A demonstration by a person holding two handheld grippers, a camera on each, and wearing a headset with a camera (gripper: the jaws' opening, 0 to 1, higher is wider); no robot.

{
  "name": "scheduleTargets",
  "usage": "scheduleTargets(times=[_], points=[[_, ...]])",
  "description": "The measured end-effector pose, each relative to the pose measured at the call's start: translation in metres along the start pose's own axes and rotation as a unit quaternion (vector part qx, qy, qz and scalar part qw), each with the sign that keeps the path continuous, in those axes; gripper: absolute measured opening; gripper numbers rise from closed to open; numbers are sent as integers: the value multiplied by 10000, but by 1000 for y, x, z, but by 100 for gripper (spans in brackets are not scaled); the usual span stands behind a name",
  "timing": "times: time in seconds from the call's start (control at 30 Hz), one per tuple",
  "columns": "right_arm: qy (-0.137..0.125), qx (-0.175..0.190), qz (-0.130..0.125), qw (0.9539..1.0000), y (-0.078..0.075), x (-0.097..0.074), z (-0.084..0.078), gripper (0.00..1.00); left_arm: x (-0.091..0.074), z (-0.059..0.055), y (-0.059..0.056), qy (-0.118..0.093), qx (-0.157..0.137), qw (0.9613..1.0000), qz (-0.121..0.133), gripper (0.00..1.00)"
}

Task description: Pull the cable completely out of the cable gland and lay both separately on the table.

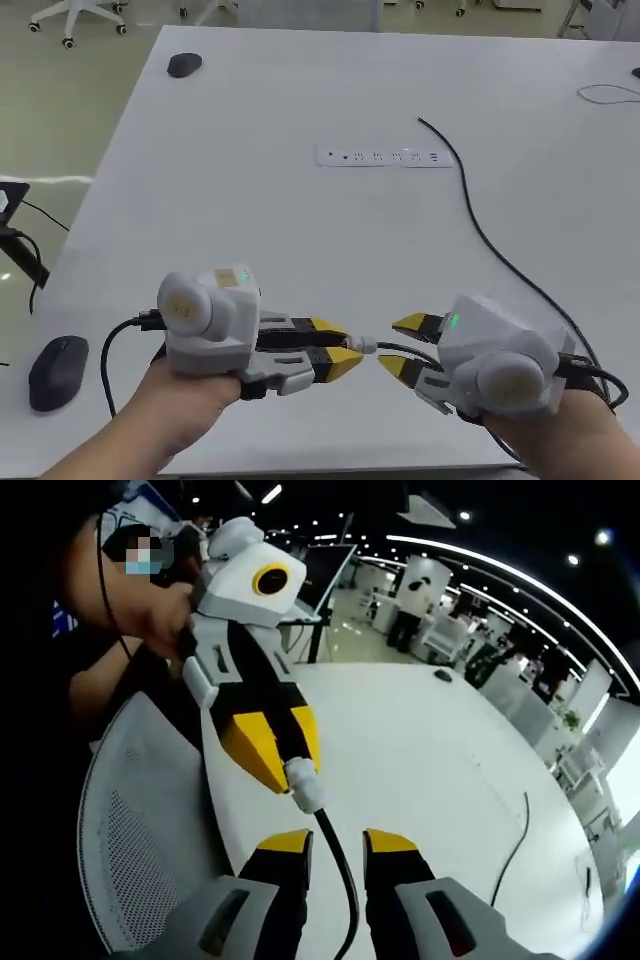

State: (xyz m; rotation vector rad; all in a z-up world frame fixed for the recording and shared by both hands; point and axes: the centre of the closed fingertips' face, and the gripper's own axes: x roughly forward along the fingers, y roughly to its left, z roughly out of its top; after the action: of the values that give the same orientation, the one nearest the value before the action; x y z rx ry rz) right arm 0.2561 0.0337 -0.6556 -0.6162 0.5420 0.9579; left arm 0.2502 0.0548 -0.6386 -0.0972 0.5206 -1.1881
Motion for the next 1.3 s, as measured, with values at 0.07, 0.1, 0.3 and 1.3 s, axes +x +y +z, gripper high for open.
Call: scheduleTargets(times=[0.07,0.1,0.3,1.3], points=[[105,-75,16,9999,1,2,-4,12,0,0,0,3,2,10000,2,15],[108,-76,13,9999,1,2,-4,11,0,0,0,-2,-11,10000,-4,15],[20,-3,34,10000,5,1,-1,6,5,-4,-5,57,31,10000,-32,15],[-74,1878,-254,9818,-12,-3,-29,1,8,2,-4,-43,99,9999,-1,15]])
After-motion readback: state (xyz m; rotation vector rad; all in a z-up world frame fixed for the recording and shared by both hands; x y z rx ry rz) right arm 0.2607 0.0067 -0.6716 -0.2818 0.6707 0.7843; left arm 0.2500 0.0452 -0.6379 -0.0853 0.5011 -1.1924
